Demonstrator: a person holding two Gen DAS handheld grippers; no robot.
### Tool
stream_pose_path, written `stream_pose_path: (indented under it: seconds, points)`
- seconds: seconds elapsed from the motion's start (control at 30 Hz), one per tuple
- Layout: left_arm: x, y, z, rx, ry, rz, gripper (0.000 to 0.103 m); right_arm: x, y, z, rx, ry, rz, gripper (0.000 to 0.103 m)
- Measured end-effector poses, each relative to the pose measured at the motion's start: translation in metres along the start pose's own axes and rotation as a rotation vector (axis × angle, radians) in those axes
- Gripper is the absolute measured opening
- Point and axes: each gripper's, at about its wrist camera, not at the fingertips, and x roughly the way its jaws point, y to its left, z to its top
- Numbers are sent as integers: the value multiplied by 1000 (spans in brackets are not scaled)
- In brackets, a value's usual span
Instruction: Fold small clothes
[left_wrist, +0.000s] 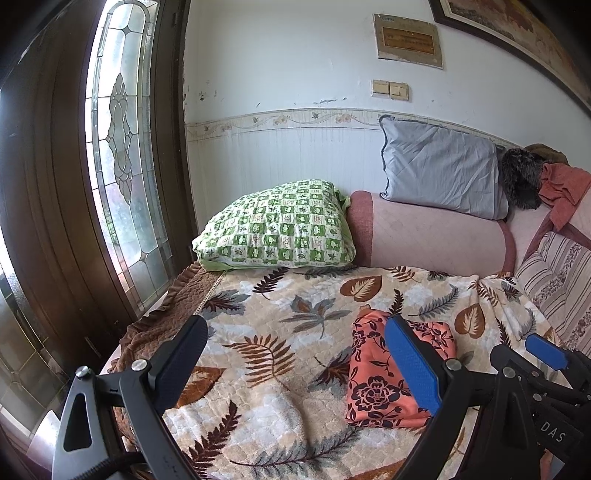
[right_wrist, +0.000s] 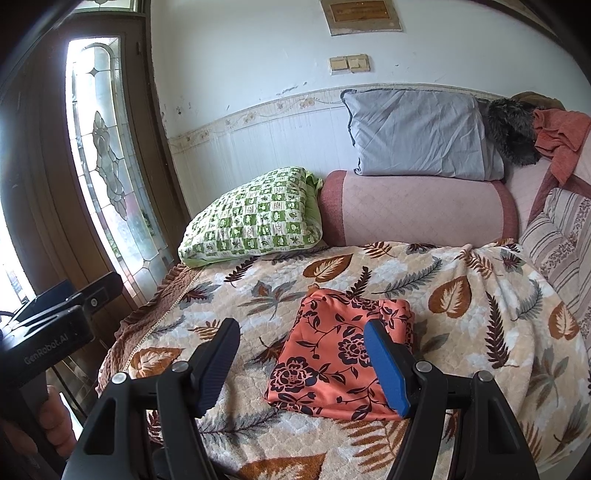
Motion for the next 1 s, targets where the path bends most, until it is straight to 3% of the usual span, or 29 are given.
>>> stream_pose_path:
  seconds: [1.0]
  points:
    - [-1,-1,0,8,0,-25,97,5,1,3,3,-11,0,73]
